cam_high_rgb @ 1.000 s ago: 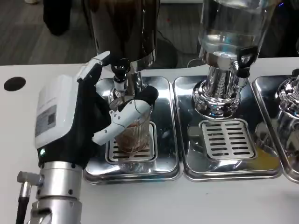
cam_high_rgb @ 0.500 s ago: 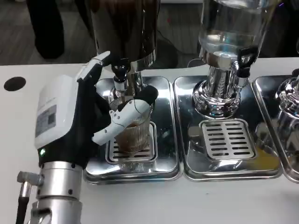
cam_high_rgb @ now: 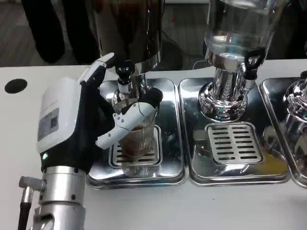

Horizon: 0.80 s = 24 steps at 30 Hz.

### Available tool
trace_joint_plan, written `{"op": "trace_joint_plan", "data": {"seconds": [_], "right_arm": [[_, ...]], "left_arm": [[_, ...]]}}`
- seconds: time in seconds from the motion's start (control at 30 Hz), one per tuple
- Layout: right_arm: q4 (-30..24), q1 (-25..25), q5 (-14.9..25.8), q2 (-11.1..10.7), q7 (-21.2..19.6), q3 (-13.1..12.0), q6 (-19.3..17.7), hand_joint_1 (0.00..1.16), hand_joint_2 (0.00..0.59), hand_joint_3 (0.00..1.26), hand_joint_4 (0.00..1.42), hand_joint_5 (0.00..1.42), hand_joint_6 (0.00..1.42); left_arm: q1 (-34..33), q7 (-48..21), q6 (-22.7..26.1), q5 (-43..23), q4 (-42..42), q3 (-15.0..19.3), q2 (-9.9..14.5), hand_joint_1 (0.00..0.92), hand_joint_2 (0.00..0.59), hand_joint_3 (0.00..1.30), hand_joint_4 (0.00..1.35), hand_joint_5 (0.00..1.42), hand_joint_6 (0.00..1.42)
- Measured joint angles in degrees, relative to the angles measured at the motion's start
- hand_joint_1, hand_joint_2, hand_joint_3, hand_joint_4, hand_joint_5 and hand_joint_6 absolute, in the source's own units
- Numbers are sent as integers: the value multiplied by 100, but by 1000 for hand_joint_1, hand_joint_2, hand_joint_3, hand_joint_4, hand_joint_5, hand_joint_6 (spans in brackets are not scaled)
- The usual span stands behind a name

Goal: Grasp the cup under the faucet to collect the drink, then remove the cup.

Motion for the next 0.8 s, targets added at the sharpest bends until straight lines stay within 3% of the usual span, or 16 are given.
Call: {"op": "trace_joint_plan", "data": {"seconds": [0.8], "right_arm": [[-221,16,-8,-1,2,-44,1,453,379,198,77,71,0]], "left_arm": [[17,42,-14,-32,11,-34,35,0,48,319,274,891,1097]]}}
